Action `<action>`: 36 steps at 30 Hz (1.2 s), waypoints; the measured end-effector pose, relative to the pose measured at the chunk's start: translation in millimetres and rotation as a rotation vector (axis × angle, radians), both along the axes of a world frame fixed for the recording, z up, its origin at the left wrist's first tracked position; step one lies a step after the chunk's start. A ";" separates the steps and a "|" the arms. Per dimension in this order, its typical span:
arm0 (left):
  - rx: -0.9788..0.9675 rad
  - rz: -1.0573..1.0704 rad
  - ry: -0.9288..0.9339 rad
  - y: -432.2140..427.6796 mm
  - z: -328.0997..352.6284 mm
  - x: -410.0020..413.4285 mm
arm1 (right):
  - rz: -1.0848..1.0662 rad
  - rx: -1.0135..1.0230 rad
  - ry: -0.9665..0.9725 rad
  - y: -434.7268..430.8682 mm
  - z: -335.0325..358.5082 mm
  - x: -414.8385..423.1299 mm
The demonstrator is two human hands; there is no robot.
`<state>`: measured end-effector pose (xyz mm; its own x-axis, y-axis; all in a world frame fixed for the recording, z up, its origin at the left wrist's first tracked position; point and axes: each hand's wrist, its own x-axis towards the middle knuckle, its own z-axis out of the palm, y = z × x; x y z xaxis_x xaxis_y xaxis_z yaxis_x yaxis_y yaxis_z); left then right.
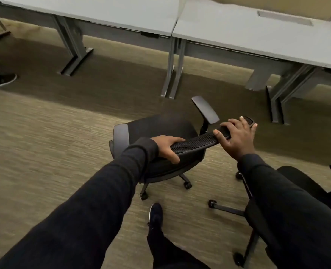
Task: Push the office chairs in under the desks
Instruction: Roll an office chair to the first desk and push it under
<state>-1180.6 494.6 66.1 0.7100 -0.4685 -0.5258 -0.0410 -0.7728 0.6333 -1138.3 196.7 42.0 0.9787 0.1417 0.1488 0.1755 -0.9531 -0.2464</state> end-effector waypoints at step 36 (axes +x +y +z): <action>0.518 -0.044 -0.567 524.2 -4.5 492.8 | -0.048 -0.209 0.083 511.1 14.7 371.0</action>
<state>-687.8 1018.8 61.5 0.9228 -0.2955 -0.2473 -0.2888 -0.9553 0.0636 -767.3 707.8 56.7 0.9927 0.1141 0.0397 0.1162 -0.9917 -0.0544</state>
